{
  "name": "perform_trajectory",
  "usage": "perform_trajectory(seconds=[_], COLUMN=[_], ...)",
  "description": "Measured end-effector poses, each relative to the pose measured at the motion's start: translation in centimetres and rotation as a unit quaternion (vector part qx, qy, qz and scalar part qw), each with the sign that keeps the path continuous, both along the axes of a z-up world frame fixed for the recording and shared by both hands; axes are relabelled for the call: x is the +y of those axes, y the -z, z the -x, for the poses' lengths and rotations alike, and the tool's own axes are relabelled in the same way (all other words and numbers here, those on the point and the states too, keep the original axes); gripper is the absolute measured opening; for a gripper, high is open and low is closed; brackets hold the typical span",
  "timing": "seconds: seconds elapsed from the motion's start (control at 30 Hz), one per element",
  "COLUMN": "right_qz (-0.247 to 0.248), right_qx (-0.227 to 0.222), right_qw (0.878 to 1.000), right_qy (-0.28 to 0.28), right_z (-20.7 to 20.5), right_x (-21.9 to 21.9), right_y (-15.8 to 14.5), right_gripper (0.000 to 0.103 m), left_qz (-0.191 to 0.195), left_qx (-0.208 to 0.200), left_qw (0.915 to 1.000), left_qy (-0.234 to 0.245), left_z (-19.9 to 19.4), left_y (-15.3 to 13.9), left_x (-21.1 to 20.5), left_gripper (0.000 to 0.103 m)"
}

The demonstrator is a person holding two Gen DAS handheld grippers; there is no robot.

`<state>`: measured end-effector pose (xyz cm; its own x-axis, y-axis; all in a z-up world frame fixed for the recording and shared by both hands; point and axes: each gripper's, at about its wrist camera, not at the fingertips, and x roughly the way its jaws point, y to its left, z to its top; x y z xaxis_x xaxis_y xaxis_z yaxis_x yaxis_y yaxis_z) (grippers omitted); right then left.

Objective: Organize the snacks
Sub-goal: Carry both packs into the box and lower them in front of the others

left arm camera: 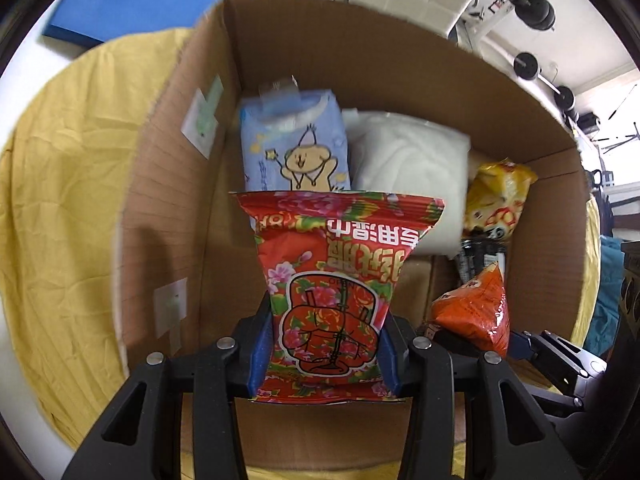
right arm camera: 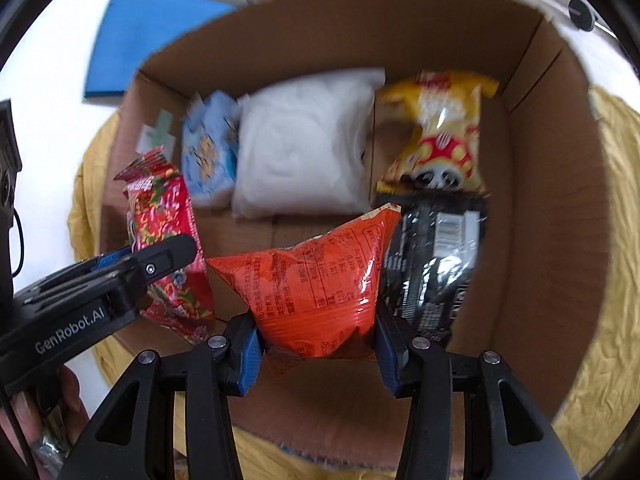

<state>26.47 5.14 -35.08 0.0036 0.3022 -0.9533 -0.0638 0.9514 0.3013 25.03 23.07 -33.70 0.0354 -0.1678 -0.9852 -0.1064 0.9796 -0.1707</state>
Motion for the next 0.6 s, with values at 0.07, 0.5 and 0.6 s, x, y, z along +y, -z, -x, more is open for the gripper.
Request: perform_trajectory(seconds=[0.07, 0.5, 0.6], right_qz=[0.004, 0.006, 0.006], right_qx=[0.01, 0.045, 0.053], right_qw=[1.0, 0.999, 0.999], right_qy=[-0.002, -0.009, -0.011], right_z=[0.0, -0.7, -0.8], right_x=[0.2, 2.1, 2.8], right_y=[1.3, 5.3, 5.8], right_gripper=[0.05, 0.051, 0.052], left_qz=[0.0, -0.008, -0.01], left_qx=[0.01, 0.042, 0.048], left_qw=[0.9999, 0.9988, 0.9985], left_qy=[0.005, 0.024, 0.023], left_z=[0.0, -0.7, -0.9], left_y=[0.8, 3.7, 3.8], left_x=[-0.2, -0.9, -1.1], left_gripper=[0.041, 0.042, 0.042])
